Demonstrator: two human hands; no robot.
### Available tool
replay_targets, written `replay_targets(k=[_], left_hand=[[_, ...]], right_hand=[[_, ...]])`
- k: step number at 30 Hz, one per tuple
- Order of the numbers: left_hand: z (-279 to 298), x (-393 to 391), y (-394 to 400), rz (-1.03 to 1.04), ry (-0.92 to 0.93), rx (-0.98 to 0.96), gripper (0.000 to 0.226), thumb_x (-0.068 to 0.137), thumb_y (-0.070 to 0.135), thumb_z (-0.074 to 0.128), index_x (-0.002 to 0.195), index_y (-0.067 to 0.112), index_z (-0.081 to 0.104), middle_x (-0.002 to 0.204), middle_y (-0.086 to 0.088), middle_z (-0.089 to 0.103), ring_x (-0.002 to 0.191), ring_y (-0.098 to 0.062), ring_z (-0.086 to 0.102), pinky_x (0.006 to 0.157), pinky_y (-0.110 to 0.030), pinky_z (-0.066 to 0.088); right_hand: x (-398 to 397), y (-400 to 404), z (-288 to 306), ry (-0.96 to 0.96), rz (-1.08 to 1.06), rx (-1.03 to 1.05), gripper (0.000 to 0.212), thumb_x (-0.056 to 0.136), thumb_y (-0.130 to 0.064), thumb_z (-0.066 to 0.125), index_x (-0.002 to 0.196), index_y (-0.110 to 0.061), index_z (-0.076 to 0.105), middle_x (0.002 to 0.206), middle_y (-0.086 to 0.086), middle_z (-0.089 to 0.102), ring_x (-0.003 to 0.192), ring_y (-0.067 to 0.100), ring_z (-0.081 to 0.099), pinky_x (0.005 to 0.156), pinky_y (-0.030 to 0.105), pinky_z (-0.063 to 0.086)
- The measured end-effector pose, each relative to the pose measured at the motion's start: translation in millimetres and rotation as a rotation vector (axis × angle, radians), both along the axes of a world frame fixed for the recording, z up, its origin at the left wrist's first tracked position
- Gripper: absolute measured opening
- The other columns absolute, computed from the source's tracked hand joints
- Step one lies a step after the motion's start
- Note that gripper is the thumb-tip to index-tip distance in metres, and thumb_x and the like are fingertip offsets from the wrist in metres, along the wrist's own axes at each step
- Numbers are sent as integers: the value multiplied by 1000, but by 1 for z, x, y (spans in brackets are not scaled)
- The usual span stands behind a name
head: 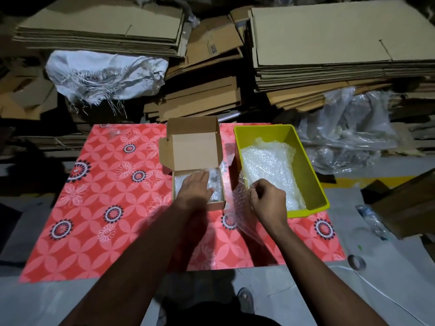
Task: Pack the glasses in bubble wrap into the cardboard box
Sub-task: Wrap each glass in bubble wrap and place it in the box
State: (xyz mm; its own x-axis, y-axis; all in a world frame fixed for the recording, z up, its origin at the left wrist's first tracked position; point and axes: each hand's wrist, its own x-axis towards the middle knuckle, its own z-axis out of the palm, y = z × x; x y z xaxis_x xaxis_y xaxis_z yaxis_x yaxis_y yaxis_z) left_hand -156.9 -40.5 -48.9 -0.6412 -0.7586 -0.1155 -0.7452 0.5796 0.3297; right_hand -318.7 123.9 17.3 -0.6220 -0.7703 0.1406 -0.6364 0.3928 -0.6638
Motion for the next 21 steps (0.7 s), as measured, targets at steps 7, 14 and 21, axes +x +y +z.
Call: replay_targets(k=[7,14,21], left_hand=[[-21,-5,-7,-20,-52,-119,82,84,58,47,150,10,40,147,-13,50,136,-29,45,117,-42,25],[-30,-12,-16,21,-81,-44,82,83,65,60,149,21,38,147,-6,50,136,-26,44,117,-49,19],[-13,0,-8,25,39,-105,74,88,62,53,150,24,39,149,-1,48,137,-23,42,116,-45,23]], right_hand=[[-5,9,-7,-14,-11,-8,6,86,-13,70,83,-17,68,67,-5,64,62,14,57,60,21,32],[-5,6,-7,-42,-1,-63,8,87,-13,69,82,-19,68,69,-8,67,64,12,63,63,21,40],[-1,4,3,-307,25,-163,9,90,-24,65,82,-22,65,72,-4,69,71,16,66,69,27,48]])
